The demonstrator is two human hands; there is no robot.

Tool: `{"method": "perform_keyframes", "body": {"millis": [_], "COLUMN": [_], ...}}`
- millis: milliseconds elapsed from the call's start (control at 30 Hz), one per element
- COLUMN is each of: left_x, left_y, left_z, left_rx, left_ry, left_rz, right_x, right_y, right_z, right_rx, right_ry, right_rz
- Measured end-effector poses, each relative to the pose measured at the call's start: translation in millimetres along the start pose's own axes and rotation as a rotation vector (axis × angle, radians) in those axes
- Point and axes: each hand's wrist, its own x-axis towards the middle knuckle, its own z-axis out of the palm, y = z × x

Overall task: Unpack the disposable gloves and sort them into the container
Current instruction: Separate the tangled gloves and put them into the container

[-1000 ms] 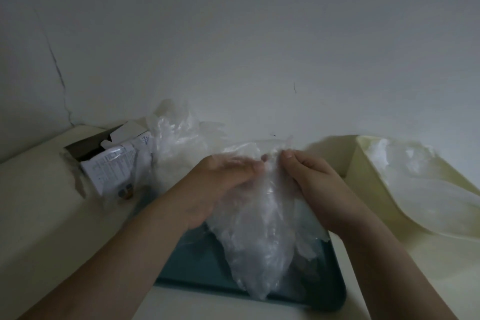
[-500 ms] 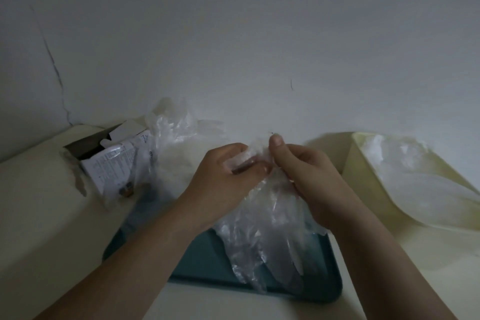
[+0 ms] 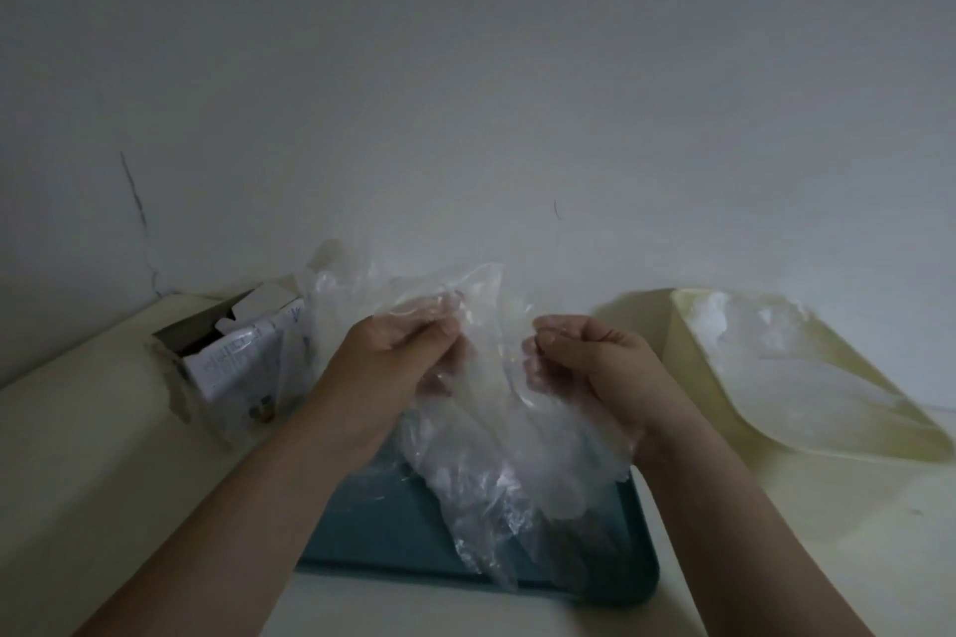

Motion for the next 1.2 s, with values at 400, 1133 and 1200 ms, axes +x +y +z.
{"method": "perform_keyframes", "body": {"millis": [400,1133,1200], "left_x": [3.7,40.7,58.1], "left_y": [29.8,100.9,94.6], "left_z": [26.9,171.6,197.3], "left_rx": [0.085,-0.142,-0.115], "left_ry": [0.055,-0.487,-0.484], "left_rz": [-0.153,-0.166,-0.192], "right_x": [-40.2,-14.0,-15.5], "right_y": [-83.9,-143.9,-149.8], "right_z": [-36.0,-172.1,-177.8], "right_rx": [-0.042,-0.969,-0.971], "right_ry": [0.064,0.475,0.428], "right_rz": [-0.14,-0.103,-0.109]}}
